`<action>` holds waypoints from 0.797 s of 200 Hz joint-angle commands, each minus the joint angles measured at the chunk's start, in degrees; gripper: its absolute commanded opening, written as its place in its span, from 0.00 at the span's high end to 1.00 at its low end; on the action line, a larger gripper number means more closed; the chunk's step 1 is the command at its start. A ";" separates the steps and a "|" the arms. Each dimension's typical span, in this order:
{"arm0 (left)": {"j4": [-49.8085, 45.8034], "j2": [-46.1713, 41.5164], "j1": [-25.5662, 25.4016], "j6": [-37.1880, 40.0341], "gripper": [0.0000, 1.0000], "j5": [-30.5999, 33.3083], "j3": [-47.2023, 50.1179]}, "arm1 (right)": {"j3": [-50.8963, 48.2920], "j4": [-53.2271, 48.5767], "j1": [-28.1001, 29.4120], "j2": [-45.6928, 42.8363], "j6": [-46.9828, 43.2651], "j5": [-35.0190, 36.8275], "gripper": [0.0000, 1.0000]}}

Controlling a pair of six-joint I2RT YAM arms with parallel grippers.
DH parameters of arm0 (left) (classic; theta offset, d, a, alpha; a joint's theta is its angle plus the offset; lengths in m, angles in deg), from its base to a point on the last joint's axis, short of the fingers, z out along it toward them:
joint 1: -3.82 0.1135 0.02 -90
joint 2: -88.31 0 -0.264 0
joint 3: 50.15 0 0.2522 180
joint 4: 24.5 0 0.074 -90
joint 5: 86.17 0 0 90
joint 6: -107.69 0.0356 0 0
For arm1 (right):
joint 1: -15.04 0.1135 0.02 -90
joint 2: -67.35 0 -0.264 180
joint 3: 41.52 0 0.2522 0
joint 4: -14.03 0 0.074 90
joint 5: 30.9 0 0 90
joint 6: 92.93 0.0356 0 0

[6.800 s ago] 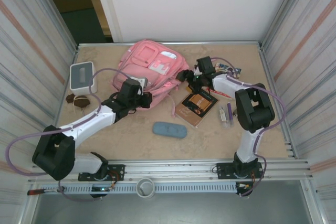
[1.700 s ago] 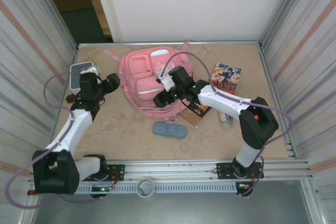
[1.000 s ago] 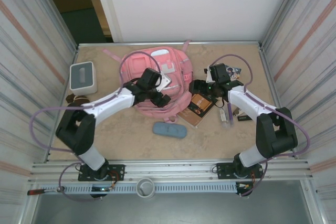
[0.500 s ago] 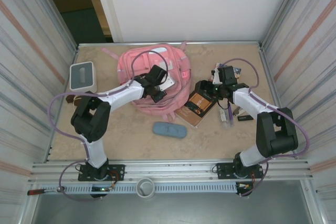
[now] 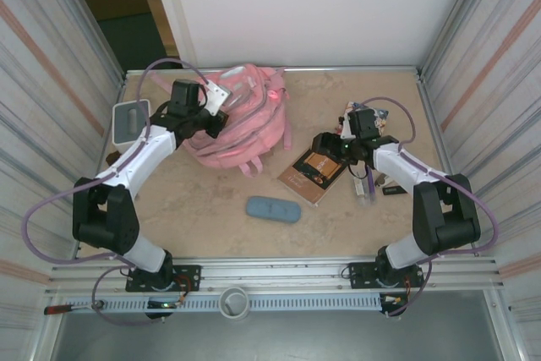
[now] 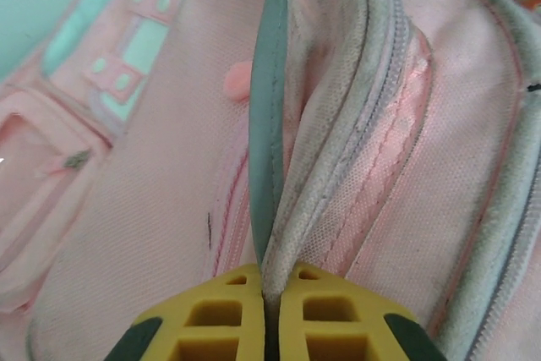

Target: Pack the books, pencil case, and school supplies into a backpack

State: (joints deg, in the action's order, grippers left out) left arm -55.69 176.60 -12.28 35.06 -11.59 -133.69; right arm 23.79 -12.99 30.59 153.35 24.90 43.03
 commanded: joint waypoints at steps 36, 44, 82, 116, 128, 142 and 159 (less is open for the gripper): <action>1.52 1.20 0.89 1.43 0.92 -9.97 -7.22 | 1.16 -4.15 3.72 -0.78 2.32 4.73 0.12; 0.48 1.66 1.02 2.06 0.92 -8.94 -7.96 | 1.51 -4.73 4.24 -0.82 2.34 5.50 0.12; 1.19 0.97 3.46 2.75 0.91 -4.33 -4.01 | 1.17 -8.34 4.73 -2.32 3.17 10.91 0.11; 3.98 -1.11 4.23 1.49 0.82 -1.97 2.47 | -1.06 -9.95 4.30 -3.91 6.59 13.01 0.09; 5.28 -2.07 4.10 -0.11 0.68 -3.45 4.35 | -1.90 -10.03 4.25 -4.12 8.58 12.84 0.09; 7.42 -3.48 3.44 -3.07 0.51 -5.24 6.07 | -3.20 -9.29 4.33 -4.53 11.14 12.08 0.09; 12.11 -4.35 0.86 -10.20 0.37 -7.45 7.74 | -5.11 -8.01 4.59 -5.41 14.68 12.16 0.09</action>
State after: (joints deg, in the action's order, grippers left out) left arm -52.35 176.76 -8.89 33.42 -15.59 -127.41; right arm 21.21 -20.62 35.18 149.90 32.95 54.20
